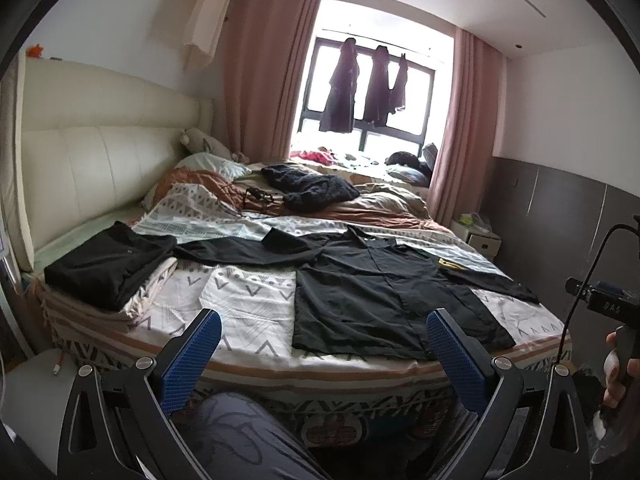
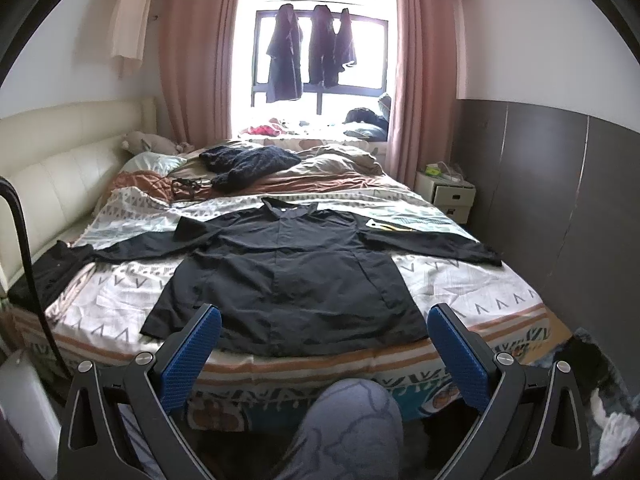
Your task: Fold large clothes
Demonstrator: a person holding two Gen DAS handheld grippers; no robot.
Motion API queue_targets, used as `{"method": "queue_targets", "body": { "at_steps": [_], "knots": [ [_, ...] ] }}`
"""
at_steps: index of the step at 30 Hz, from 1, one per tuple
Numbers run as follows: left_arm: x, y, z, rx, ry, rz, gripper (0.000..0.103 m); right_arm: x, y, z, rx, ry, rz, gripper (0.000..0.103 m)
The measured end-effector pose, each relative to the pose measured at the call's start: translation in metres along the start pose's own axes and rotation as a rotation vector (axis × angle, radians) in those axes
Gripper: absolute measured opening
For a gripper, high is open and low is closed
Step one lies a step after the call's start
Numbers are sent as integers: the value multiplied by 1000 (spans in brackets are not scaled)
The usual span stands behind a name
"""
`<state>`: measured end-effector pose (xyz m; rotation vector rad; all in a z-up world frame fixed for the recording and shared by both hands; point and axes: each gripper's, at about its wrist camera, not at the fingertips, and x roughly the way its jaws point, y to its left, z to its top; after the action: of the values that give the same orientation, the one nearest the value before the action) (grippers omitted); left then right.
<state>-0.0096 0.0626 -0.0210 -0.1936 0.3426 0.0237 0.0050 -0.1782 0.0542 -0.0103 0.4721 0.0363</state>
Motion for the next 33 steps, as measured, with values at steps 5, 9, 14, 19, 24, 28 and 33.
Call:
{"method": "queue_targets", "body": {
  "at_steps": [5, 9, 14, 19, 24, 28, 33],
  "knots": [
    [8, 10, -1, -17, 15, 16, 103, 10, 2, 6, 1, 10, -4, 103],
    [22, 20, 1, -30, 28, 34, 103, 20, 10, 14, -17, 3, -26, 103],
    [47, 33, 4, -43, 49, 60, 103, 40, 18, 30, -32, -5, -30, 103],
    [81, 47, 6, -67, 83, 80, 103, 75, 27, 47, -37, 6, -10, 103],
    [124, 59, 12, -97, 129, 103, 103, 112, 35, 60, -52, 22, 21, 103],
    [155, 70, 19, -125, 148, 117, 103, 150, 36, 67, -38, 74, 38, 103],
    [204, 91, 34, -174, 193, 146, 103, 202, 39, 75, -32, 143, 55, 103]
  ]
}}
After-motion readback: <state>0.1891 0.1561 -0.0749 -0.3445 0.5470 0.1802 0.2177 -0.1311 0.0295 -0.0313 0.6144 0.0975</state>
